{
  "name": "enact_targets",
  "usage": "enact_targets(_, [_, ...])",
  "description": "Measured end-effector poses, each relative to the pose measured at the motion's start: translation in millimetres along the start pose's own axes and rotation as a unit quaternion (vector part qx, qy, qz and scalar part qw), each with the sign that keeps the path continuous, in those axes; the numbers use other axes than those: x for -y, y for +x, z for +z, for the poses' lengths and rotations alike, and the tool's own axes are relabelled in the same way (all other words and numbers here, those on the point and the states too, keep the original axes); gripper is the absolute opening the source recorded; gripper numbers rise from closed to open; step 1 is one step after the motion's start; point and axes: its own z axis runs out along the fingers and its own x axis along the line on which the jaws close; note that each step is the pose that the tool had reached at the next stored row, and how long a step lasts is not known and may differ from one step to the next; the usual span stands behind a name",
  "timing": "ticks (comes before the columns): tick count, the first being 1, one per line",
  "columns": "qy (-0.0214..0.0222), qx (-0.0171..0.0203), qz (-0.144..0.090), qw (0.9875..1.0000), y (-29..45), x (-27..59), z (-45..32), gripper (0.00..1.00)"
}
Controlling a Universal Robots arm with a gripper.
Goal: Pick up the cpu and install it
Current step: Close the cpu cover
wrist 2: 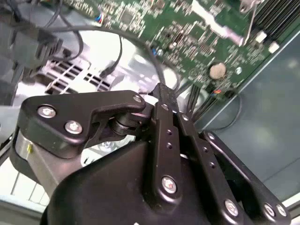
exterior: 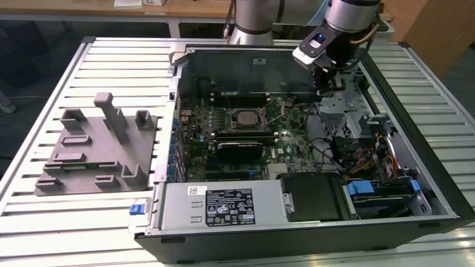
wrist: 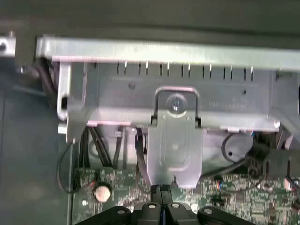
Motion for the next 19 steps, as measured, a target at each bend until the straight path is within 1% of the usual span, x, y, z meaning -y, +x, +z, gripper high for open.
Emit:
enact_targets(2, [0.0001,0.0002,0.0,1.0,0.0,0.0,-0.5,0.11])
enact_targets(3, [0.0001,0.0002,0.0,1.0,-0.1,0.0,-2.9,0.11])
enact_targets(6, [0.0001,-0.0001,0.0,1.0,-0.2,-0.3,-17.9,0.11])
enact_targets(7, [0.0001,0.0,0.0,1.0,-0.2,-0.3,-19.8,0.11])
enact_targets(13, [0.0002,0.0,-0.003,1.0,-0.7,0.4,-20.4,0.11])
enact_targets(16, [0.0003,-0.0005,-0.013,0.9999,-2.3,3.1,-21.6,0.11])
enact_targets(19, [0.0004,-0.0012,-0.031,0.9995,-5.0,7.7,-23.8,0.11])
